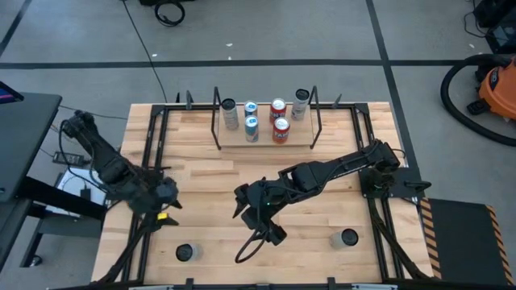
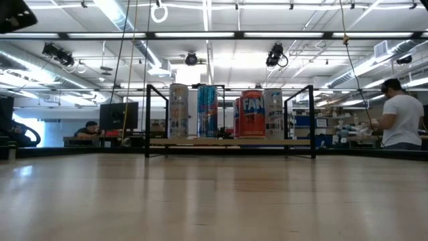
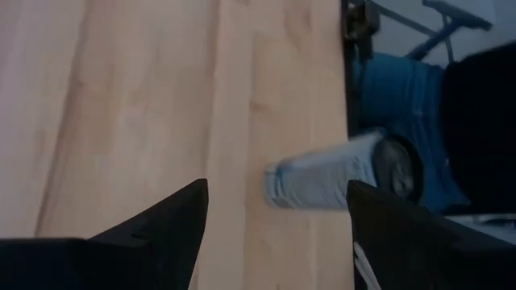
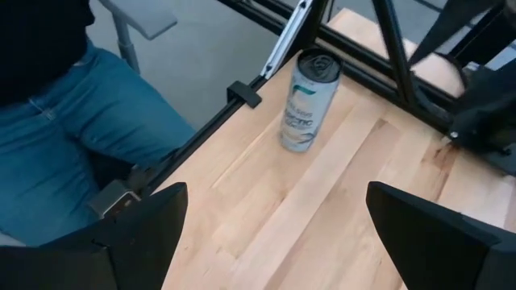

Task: Place canned beverage on shelf
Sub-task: Put the white blue soda can aligned with the other white blue soda can

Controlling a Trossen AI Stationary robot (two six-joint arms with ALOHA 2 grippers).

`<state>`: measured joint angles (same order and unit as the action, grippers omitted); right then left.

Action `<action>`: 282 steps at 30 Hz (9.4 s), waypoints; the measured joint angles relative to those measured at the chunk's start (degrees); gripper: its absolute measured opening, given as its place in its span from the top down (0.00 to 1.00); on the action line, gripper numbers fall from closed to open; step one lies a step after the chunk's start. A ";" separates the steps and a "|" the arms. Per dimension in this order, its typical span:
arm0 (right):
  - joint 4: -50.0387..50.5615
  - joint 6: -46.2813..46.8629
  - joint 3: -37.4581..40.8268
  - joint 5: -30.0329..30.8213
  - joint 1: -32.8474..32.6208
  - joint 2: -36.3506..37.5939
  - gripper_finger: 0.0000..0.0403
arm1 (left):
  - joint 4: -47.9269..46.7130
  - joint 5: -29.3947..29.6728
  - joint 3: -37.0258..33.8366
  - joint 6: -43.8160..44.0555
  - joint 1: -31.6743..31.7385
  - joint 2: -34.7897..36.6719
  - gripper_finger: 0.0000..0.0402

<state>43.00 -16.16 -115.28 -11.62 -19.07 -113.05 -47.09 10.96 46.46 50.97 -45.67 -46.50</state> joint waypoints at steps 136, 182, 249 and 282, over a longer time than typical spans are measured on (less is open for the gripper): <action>-40.64 2.86 22.85 -3.02 1.59 -0.28 0.03 | 39.75 46.02 -0.07 10.23 -17.89 -54.34 0.35; -36.36 2.76 22.93 -18.85 0.76 1.75 0.03 | 72.65 9.55 0.02 -42.58 2.41 -48.95 0.35; -37.37 11.07 22.88 0.14 -5.90 1.64 0.33 | 78.75 -0.33 0.13 -47.82 10.15 -47.47 0.34; -35.56 12.77 22.35 13.60 -9.43 2.23 0.34 | 79.72 0.60 0.02 -50.26 10.45 -46.82 0.29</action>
<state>7.44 -3.39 -92.93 1.98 -28.50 -110.83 32.63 11.57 46.48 0.71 -35.22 -93.32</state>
